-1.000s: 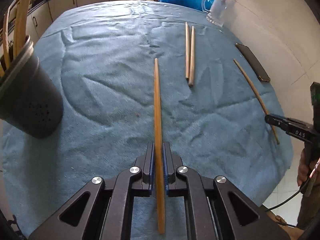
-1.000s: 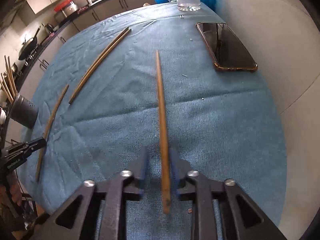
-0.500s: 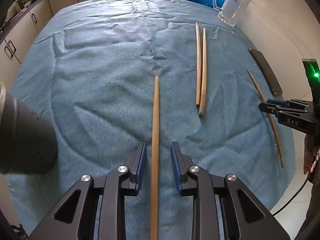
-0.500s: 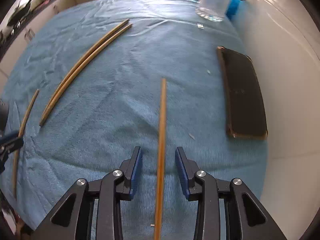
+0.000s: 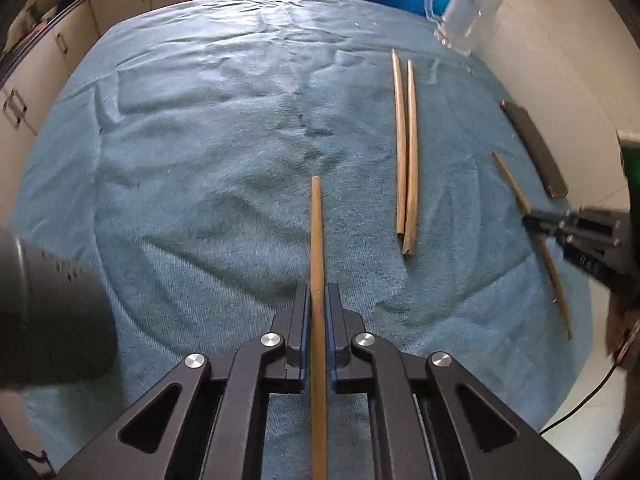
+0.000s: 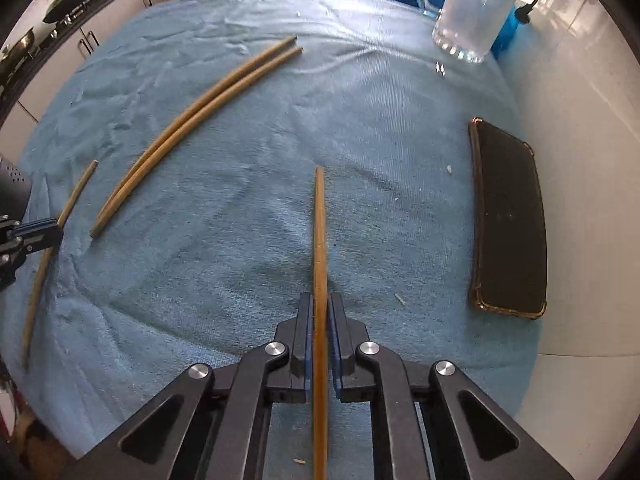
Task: Organize utensils
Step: 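Grasp a chopstick with the right tool while the left tool holds its chopstick, then carry both chopsticks into the black holder and open both tools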
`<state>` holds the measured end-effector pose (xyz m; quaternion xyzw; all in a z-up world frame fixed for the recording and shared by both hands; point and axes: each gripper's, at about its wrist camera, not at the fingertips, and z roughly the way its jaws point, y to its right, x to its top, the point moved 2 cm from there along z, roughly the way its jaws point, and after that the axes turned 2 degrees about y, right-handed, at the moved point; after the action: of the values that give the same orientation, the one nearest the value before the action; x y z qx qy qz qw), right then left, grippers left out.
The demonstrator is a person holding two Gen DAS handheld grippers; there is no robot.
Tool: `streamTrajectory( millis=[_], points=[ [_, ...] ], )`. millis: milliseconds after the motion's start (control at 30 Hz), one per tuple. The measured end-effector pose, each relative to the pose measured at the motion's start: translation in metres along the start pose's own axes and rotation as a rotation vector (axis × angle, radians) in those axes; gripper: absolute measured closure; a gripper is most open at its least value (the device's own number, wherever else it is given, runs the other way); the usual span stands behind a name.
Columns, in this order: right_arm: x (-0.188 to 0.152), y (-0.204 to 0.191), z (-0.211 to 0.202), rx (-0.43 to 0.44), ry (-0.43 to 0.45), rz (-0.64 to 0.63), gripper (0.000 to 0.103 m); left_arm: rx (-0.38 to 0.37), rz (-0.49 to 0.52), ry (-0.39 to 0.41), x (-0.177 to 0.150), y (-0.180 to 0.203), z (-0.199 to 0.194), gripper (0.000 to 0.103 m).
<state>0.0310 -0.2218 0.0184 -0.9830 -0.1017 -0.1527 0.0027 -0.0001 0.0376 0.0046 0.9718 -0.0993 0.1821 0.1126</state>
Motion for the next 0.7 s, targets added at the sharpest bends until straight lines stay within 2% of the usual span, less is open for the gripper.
streamTrajectory(
  millis=[300, 400, 600, 700],
  points=[
    [-0.036, -0.017, -0.037, 0.104, 0.152, 0.058, 0.095, -0.042, 0.002, 0.169, -0.027, 0.001, -0.052, 0.096],
    [-0.031, -0.032, -0.046, 0.140, 0.198, 0.068, 0.095, -0.054, 0.013, 0.230, -0.038, 0.002, -0.071, 0.096],
    [-0.045, -0.054, -0.090, 0.205, 0.308, 0.070, 0.095, -0.083, 0.021, 0.360, -0.054, 0.003, -0.114, 0.096],
    [-0.041, -0.069, -0.109, 0.246, 0.365, 0.068, 0.095, -0.100, 0.020, 0.431, -0.060, 0.000, -0.141, 0.096]
  ],
)
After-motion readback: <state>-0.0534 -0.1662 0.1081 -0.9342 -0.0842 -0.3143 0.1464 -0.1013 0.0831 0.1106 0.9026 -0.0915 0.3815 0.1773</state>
